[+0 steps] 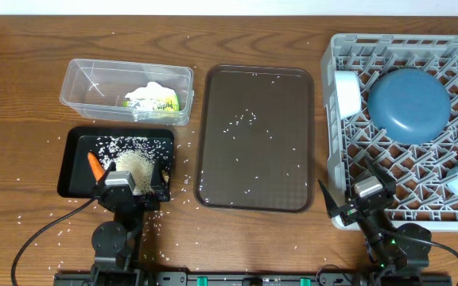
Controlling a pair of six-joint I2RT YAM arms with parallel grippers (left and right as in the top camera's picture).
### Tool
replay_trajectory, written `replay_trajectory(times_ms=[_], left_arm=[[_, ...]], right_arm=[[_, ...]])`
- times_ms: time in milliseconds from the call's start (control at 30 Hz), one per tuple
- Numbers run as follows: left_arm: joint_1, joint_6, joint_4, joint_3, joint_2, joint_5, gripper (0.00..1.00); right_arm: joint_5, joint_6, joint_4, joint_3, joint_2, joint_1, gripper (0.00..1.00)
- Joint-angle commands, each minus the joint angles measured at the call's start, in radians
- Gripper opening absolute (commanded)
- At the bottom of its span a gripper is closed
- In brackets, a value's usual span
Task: Sort waste into correct bins and load items into the dishwasher rack
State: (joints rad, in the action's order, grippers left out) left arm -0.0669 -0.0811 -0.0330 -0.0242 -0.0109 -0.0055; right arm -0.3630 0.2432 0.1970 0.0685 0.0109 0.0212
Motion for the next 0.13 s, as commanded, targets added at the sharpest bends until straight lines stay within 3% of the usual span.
replay_trajectory(times_ms=[0,100], left_arm=[[0.004,-0.002,-0.037,0.020,0.007,-0.002,0.98],[0.004,-0.002,-0.037,0.020,0.007,-0.002,0.98]], right_arm=[[-0.001,-0.003,-0.002,-0.005,-0.006,0.008,0.99],[-0.001,-0.003,-0.002,-0.005,-0.006,0.008,0.99]])
